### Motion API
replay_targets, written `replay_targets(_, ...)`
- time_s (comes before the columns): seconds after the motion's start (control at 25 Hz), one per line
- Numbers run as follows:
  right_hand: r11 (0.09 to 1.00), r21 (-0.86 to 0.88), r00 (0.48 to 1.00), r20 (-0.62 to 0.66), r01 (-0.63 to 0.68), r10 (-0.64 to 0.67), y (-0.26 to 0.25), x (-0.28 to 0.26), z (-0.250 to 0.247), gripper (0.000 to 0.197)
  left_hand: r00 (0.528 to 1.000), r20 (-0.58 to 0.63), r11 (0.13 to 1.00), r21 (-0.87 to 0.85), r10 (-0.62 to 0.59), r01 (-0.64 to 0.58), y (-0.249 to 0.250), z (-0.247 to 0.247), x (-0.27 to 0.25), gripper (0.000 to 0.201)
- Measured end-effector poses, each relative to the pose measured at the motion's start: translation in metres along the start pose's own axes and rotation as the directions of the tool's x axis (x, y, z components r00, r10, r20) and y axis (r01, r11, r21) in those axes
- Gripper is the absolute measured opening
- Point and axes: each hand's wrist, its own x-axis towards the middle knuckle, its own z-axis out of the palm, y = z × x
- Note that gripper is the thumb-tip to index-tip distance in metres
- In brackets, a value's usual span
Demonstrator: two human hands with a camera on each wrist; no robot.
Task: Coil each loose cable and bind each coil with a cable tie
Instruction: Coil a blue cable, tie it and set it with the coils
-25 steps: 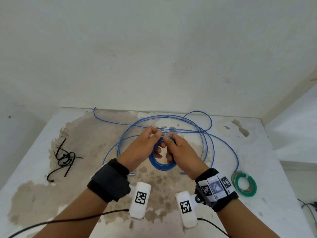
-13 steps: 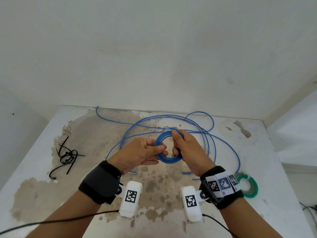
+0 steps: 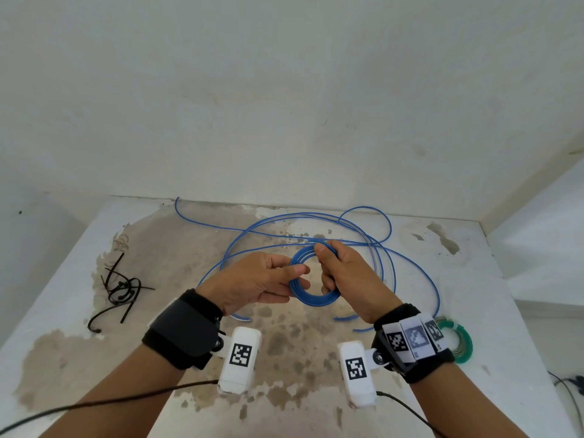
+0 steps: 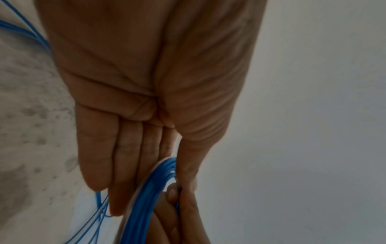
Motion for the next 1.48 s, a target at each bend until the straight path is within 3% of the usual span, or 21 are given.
replay_targets(0.24, 1.000, -0.003, 0.998, 0.058, 0.003, -0.002, -0.006, -0.001, -0.003, 0.030, 1.000, -0.015, 1.000, 0.001, -0.002, 0.002, -0.003, -0.002, 0.006, 0.024)
replay_targets(0.32, 0.999, 0.039, 1.000, 0.001, -0.008, 0.008, -0.007, 0.001, -0.002, 0.036, 0.999, -0.036, 0.998, -0.052, 0.015, -0.017, -0.005, -0.003, 0.007, 0.026)
replay_targets(0.4, 0.978, 0.207, 0.990, -0.131, -0.017, 0.045, -0.007, 0.004, -0.004, 0.038, 0.993, -0.106, 0.985, -0.164, 0.046, -0.063, -0.007, -0.004, 0.010, 0.030)
replay_targets(0.48, 0.853, 0.522, 0.975, -0.183, -0.010, 0.123, -0.008, 0.006, -0.005, 0.035, 0.977, -0.201, 0.931, -0.339, 0.070, -0.136, -0.007, -0.007, 0.012, 0.029)
replay_targets(0.56, 0.707, 0.707, 0.979, -0.152, 0.009, 0.140, -0.009, 0.004, -0.004, 0.035, 0.954, -0.287, 0.861, -0.461, 0.084, -0.214, -0.005, -0.015, 0.014, 0.026)
replay_targets(0.68, 0.692, 0.722, 0.985, -0.112, -0.011, 0.133, -0.011, 0.000, 0.001, 0.033, 0.932, -0.356, 0.805, -0.530, 0.073, -0.266, -0.003, -0.022, 0.015, 0.018)
replay_targets(0.84, 0.630, 0.777, 0.980, -0.127, 0.004, 0.150, -0.014, 0.002, -0.002, 0.027, 0.937, -0.339, 0.850, -0.468, 0.079, -0.242, -0.004, -0.021, 0.013, 0.017)
replay_targets(1.08, 0.714, 0.688, 0.969, -0.243, 0.132, 0.055, -0.020, 0.009, -0.022, 0.026, 0.954, -0.287, 0.870, -0.447, 0.081, -0.209, -0.007, -0.027, 0.007, 0.026)
replay_targets(1.24, 0.643, 0.760, 0.983, -0.172, 0.093, 0.060, -0.019, 0.005, -0.011, 0.024, 0.907, -0.416, 0.756, -0.575, 0.058, -0.312, 0.000, -0.028, 0.009, 0.015)
replay_targets(1.32, 0.615, 0.787, 0.992, -0.106, 0.041, 0.070, -0.016, 0.001, 0.000, 0.022, 0.903, -0.425, 0.755, -0.569, 0.068, -0.325, 0.003, -0.029, 0.009, 0.015)
replay_targets(1.36, 0.648, 0.761, 0.993, -0.085, 0.014, 0.077, -0.015, 0.001, 0.005, 0.022, 0.911, -0.404, 0.791, -0.528, 0.087, -0.309, 0.003, -0.027, 0.008, 0.016)
replay_targets(1.48, 0.863, 0.504, 0.994, -0.070, -0.039, 0.086, -0.014, 0.003, 0.014, 0.022, 0.945, -0.302, 0.917, -0.329, 0.124, -0.226, -0.002, -0.015, 0.002, 0.025)
